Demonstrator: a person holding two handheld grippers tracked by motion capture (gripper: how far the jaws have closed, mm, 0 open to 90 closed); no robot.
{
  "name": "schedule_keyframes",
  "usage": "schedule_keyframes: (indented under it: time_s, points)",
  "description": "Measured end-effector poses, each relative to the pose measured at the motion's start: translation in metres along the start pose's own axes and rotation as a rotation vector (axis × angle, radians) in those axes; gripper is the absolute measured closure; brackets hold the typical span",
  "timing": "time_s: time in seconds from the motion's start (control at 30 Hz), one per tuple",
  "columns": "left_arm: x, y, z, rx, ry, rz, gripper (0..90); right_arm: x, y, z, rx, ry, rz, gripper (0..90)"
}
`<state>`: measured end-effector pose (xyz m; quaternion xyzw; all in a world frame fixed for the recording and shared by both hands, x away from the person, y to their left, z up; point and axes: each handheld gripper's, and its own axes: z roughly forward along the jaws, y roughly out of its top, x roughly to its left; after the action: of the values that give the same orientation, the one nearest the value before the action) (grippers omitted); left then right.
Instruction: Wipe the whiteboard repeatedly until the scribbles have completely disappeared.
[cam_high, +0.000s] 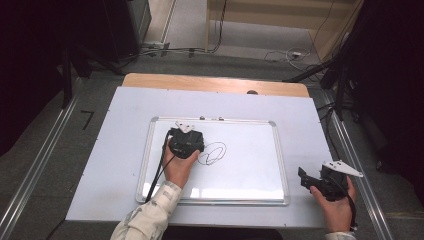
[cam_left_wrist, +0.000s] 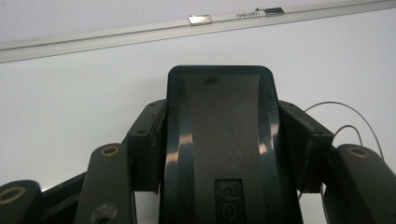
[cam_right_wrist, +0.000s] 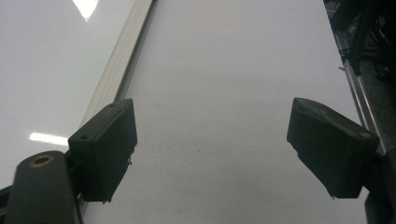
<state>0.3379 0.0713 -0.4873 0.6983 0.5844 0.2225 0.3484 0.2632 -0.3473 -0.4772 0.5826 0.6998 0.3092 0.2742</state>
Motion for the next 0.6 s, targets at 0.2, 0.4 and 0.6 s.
schedule_keyframes:
  time_s: [0.2, 0.4, 0.6]
  points:
    - [-0.002, 0.0003, 0.0037, 0.009, 0.007, 0.01, 40.8, 0.0, 0.0002, 0.0002, -0.002, 0.001, -0.002, 14.8]
    - [-0.0047, -0.0019, 0.0079, 0.021, 0.016, 0.029, 40.8, 0.0, 0.0001, 0.0, -0.001, 0.002, -0.003, 14.8]
    - [-0.0072, -0.0028, 0.0083, 0.018, 0.033, 0.043, 40.7, 0.0002, 0.0002, 0.0003, 0.001, 0.001, -0.006, 14.8]
